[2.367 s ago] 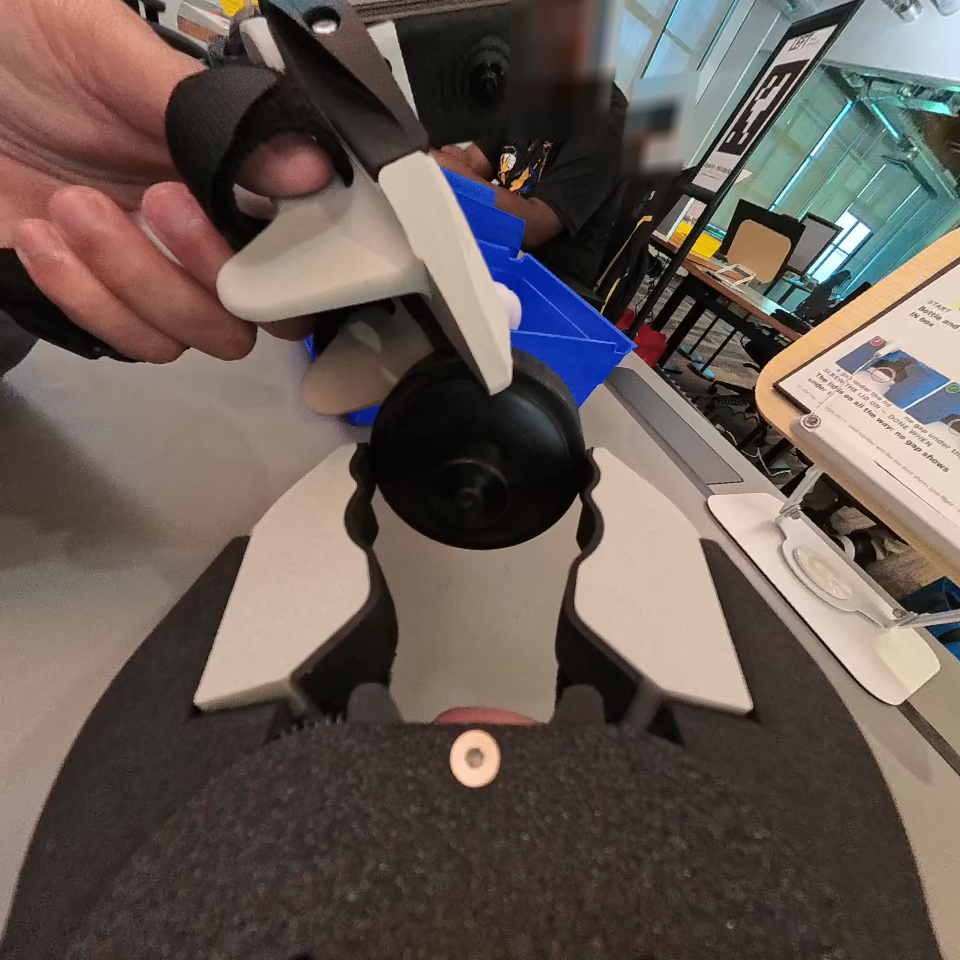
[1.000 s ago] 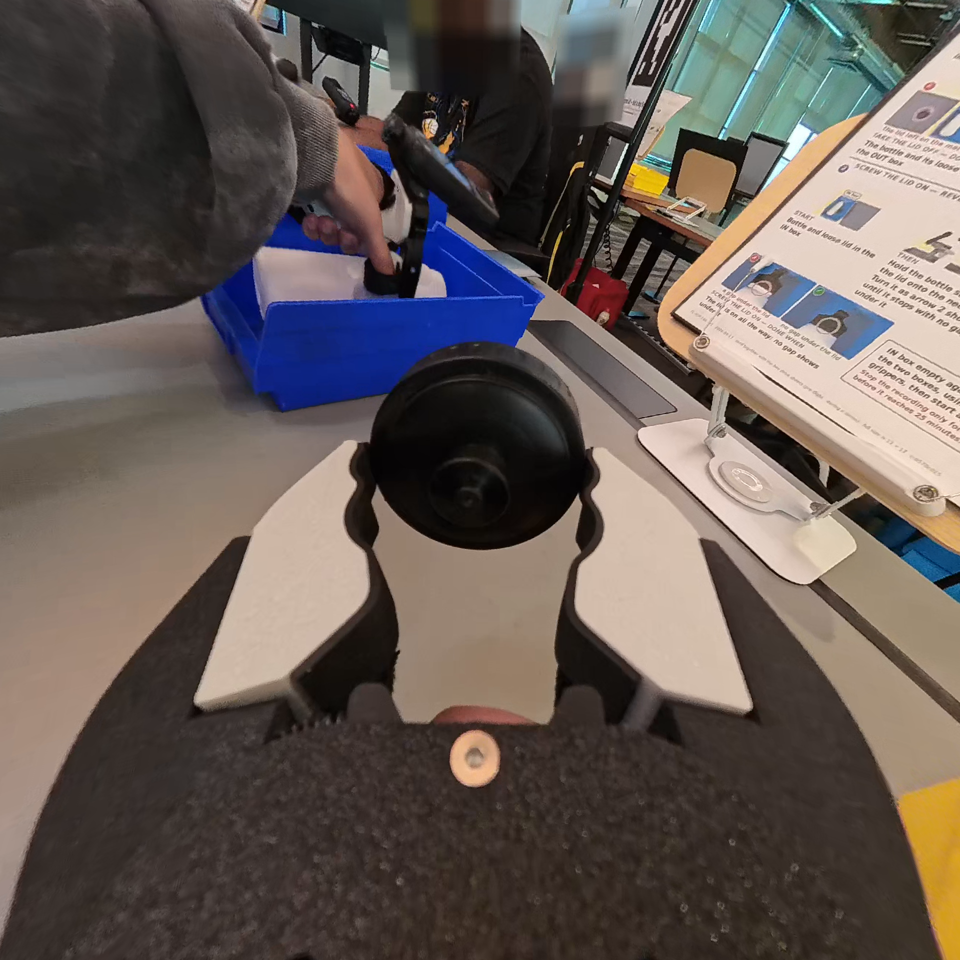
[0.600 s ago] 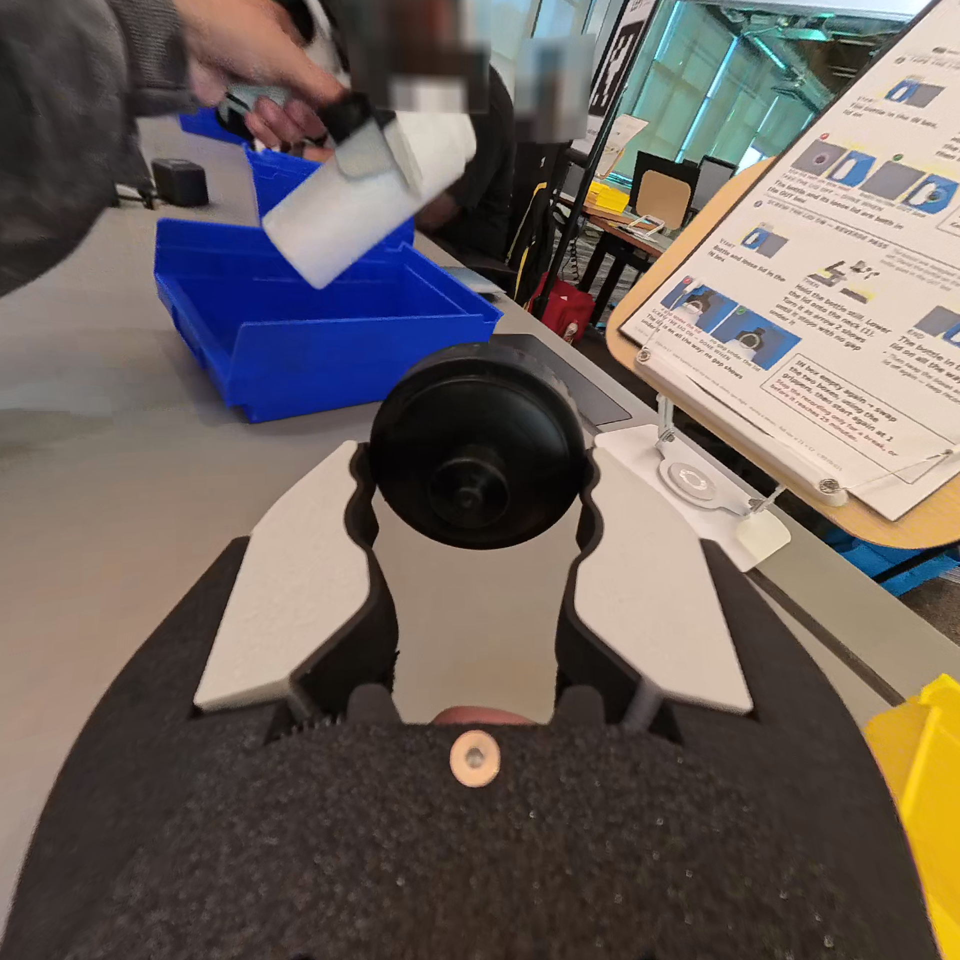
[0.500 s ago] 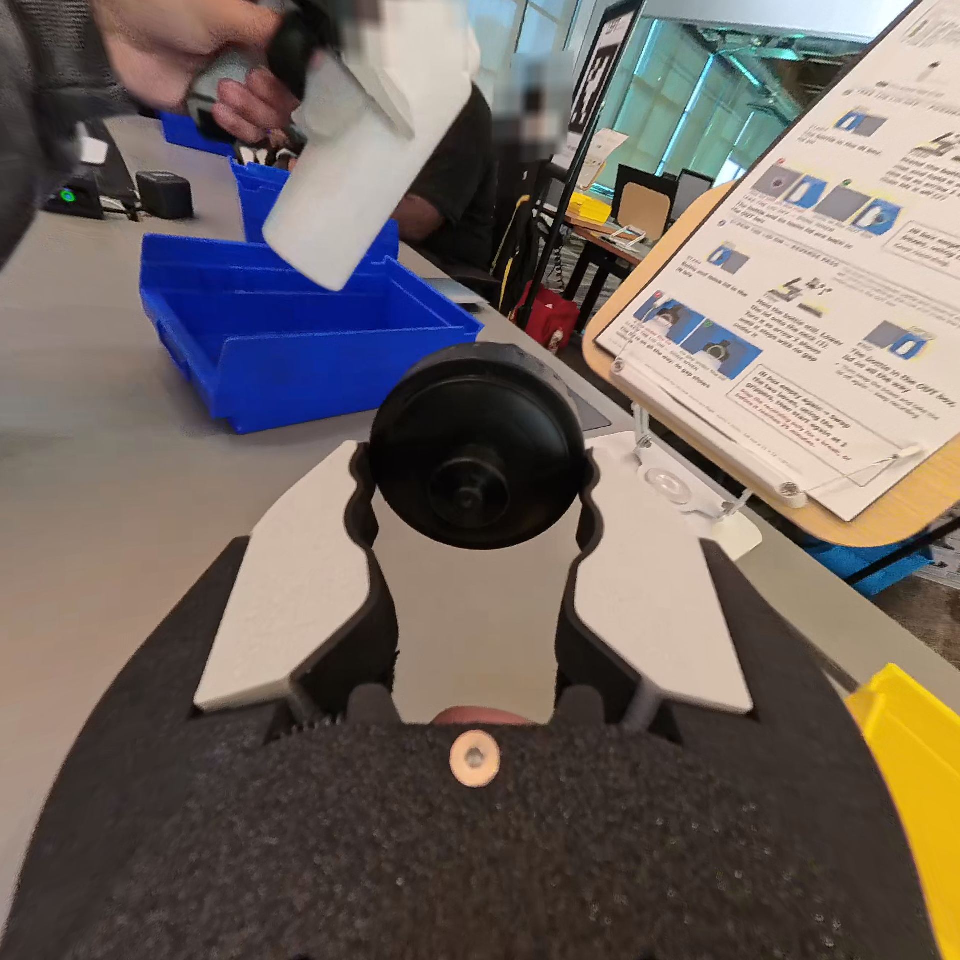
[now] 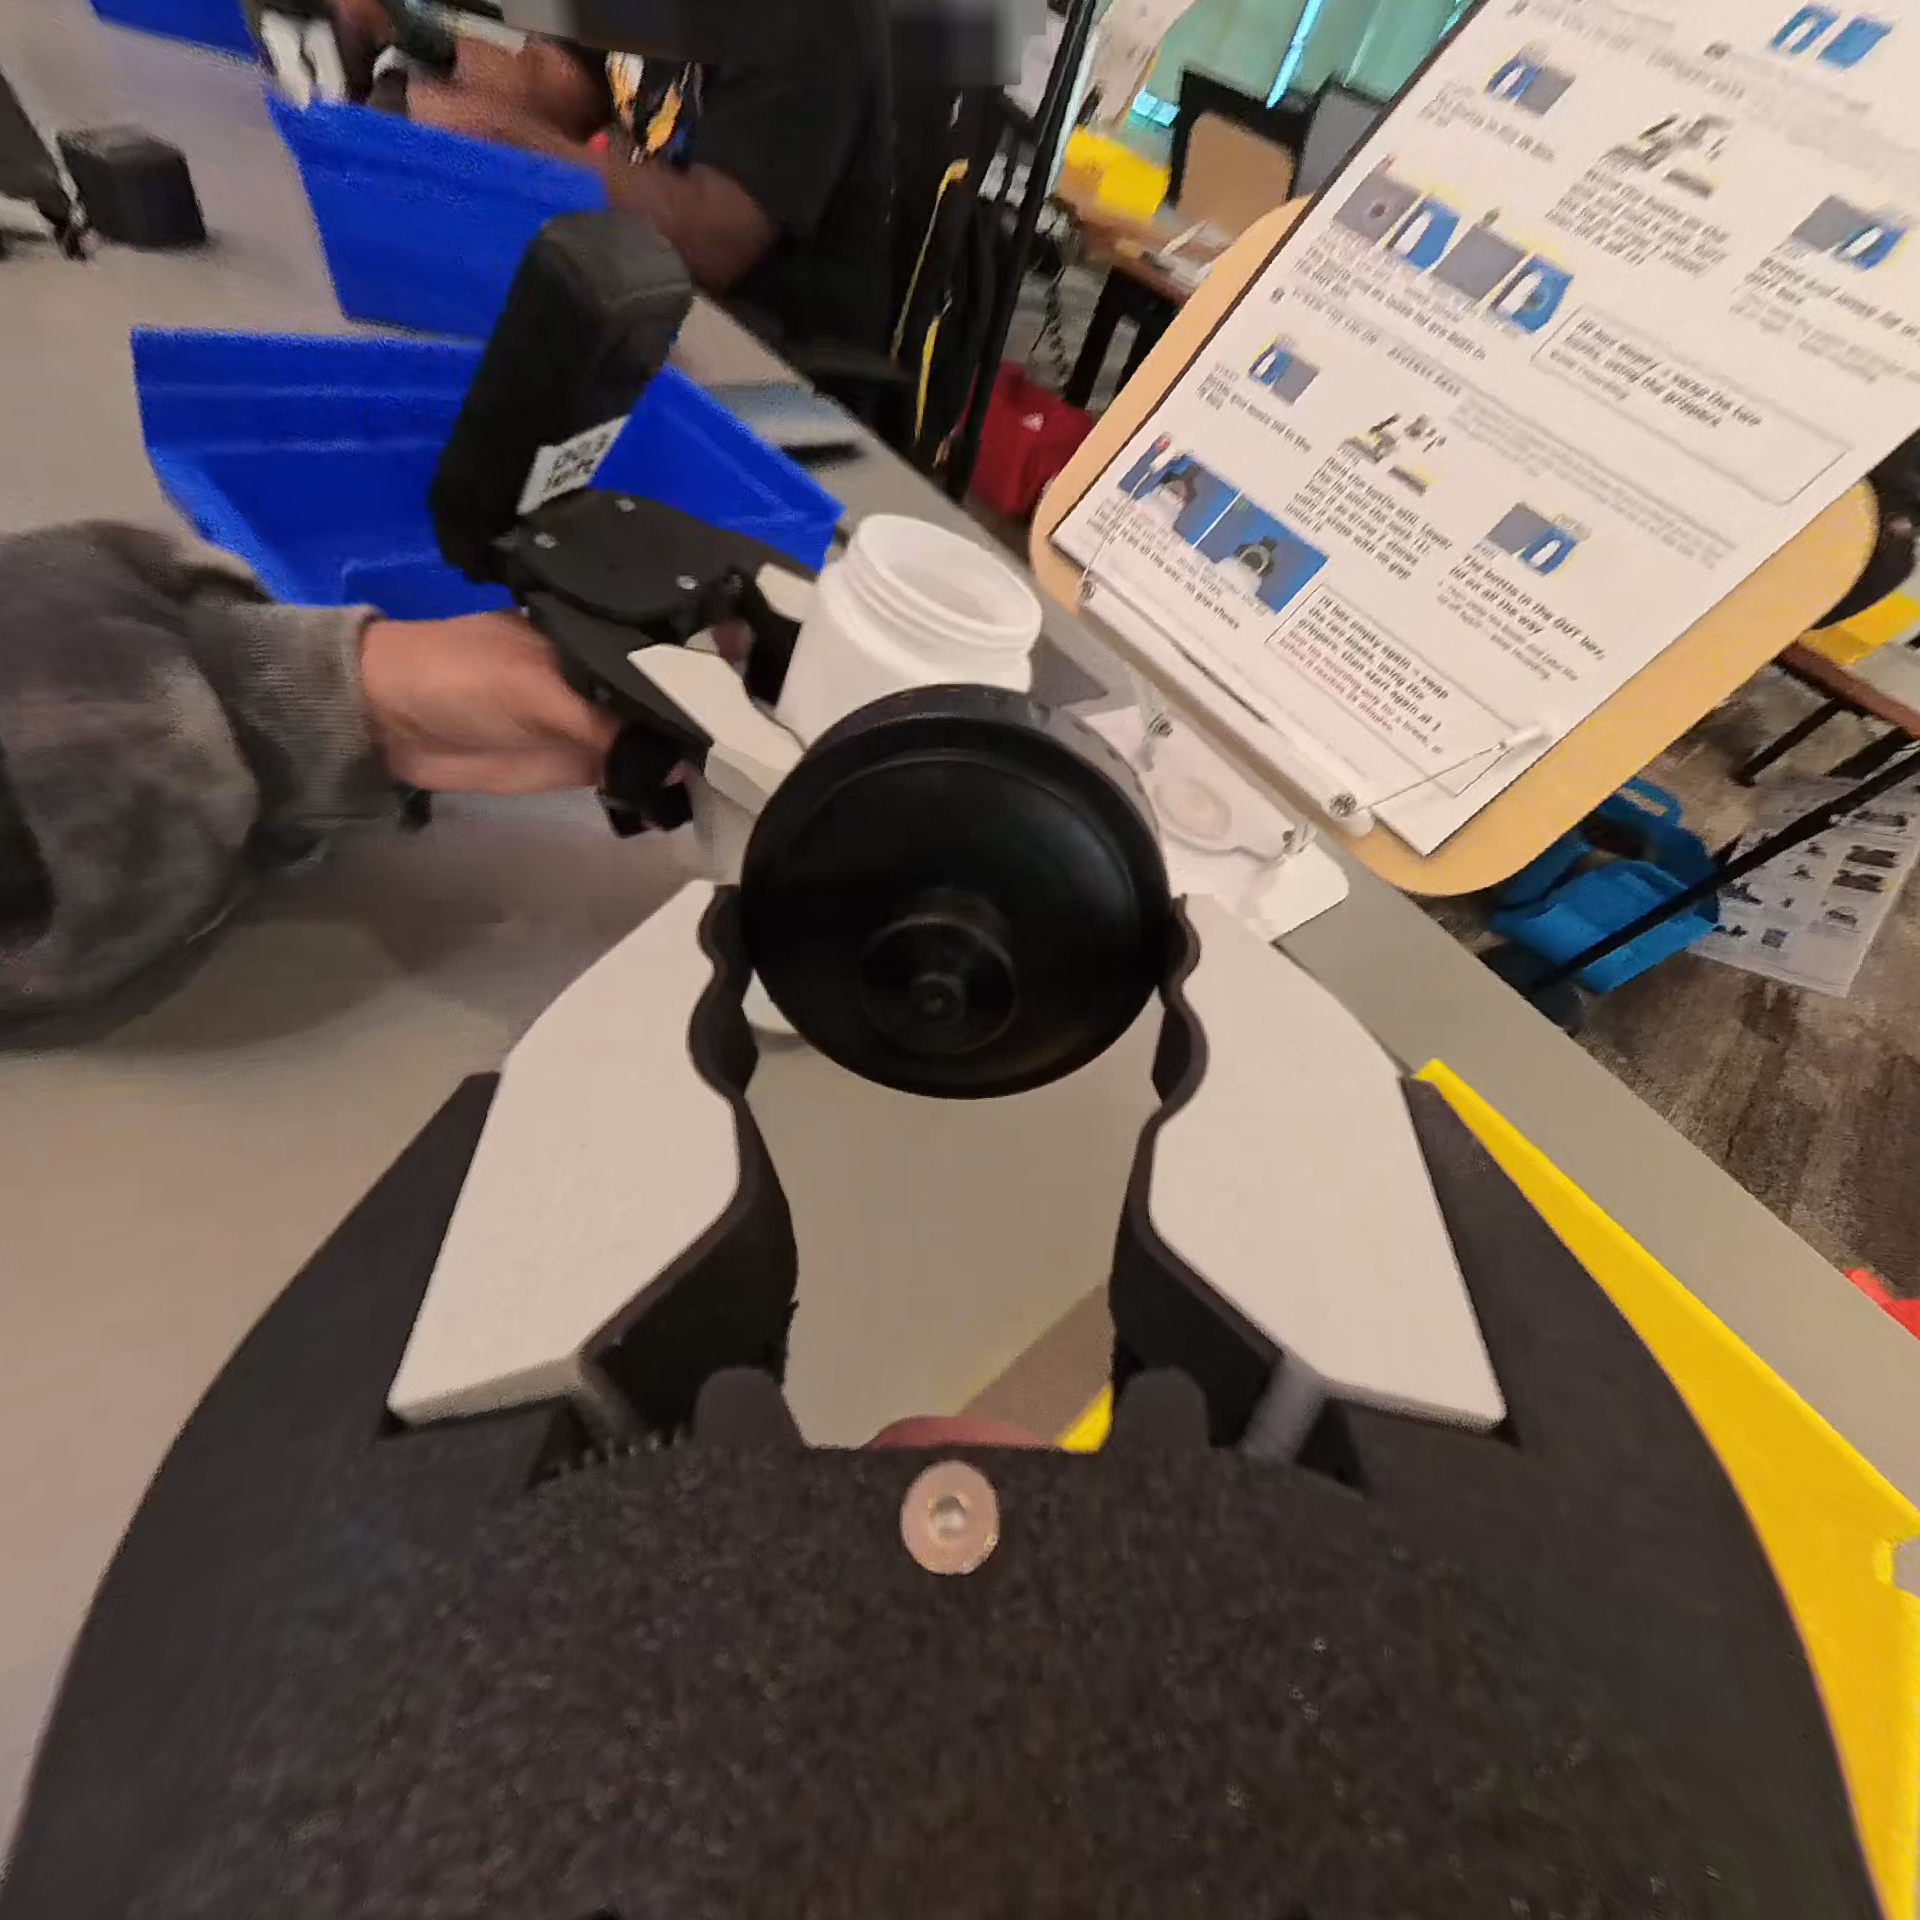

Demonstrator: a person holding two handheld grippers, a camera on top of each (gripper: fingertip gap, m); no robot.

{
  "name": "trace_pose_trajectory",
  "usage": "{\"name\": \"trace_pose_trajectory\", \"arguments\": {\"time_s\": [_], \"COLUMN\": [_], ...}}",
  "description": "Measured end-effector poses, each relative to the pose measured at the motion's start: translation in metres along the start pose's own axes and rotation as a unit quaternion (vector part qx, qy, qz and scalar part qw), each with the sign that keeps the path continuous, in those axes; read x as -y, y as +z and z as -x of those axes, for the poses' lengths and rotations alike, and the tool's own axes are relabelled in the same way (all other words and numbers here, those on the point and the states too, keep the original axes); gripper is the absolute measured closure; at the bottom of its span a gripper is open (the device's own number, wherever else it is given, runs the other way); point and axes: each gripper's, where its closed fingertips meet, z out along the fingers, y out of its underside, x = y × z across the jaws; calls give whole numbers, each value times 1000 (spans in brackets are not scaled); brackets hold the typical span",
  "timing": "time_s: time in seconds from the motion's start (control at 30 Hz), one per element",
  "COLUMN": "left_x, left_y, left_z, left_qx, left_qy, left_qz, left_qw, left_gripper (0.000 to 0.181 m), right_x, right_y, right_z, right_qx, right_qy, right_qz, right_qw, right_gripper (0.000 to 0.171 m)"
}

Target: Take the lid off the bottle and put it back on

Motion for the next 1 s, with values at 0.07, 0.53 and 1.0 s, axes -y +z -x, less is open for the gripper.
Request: {"name": "trace_pose_trajectory", "arguments": {"time_s": [0.07,0.53,1.0], "left_x": [-6,-14,-14], "left_y": [3,6,7], "left_z": [0,-18,-18], "left_qx": [-22,-94,-98], "left_qy": [0,41,34], "left_qz": [1,-5,-11], "left_qw": [1000,995,995], "left_gripper": [93,93,94], "right_x": [-4,11,0], "right_y": [3,109,119], "right_z": [0,-1,9], "right_qx": [31,319,367], "right_qy": [-13,-206,-279], "right_qz": [33,387,456], "right_qw": [999,840,761], "right_gripper": [95,95,95]}}
